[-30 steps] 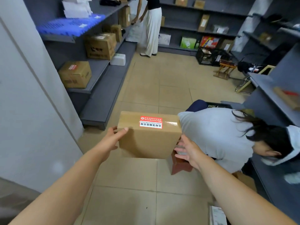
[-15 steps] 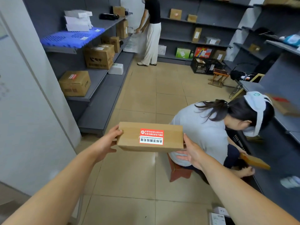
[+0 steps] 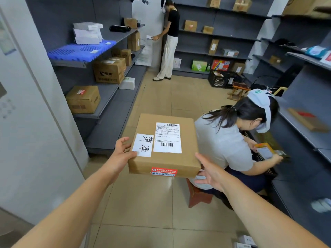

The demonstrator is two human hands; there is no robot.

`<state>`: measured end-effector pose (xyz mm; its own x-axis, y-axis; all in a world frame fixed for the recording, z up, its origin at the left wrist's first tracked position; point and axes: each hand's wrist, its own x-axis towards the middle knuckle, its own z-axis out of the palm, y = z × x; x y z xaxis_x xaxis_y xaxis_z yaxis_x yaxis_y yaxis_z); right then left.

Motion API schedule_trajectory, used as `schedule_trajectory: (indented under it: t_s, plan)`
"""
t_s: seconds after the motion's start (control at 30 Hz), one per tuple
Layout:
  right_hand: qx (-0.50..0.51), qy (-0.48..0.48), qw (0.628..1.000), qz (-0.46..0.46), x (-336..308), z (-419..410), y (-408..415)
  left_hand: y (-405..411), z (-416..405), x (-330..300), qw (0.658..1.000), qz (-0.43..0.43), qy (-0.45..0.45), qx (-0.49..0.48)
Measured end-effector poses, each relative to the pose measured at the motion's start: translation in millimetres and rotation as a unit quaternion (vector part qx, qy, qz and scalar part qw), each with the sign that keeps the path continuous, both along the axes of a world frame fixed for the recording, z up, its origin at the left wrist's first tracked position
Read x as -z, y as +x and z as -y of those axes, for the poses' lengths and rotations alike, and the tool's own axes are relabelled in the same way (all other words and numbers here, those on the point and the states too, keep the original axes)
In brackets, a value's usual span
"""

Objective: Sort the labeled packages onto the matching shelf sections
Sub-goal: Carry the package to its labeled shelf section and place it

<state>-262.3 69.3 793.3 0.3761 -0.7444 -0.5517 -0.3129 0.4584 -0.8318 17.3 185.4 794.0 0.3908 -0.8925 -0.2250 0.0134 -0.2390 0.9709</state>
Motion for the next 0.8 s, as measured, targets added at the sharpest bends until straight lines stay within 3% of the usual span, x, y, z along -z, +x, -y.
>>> schedule_trajectory:
  t_s: [0.33, 0.8]
  plan:
    - [0.027, -0.033, 0.995, 0.09, -3, 6, -7, -1, 4, -9, 0.999, 0.008, -0.024, 0.036]
    - [0.134, -0.057, 0.984, 0.105, -2, 29, -88, -65, 89, -5, 0.988, 0.01, -0.045, 0.147]
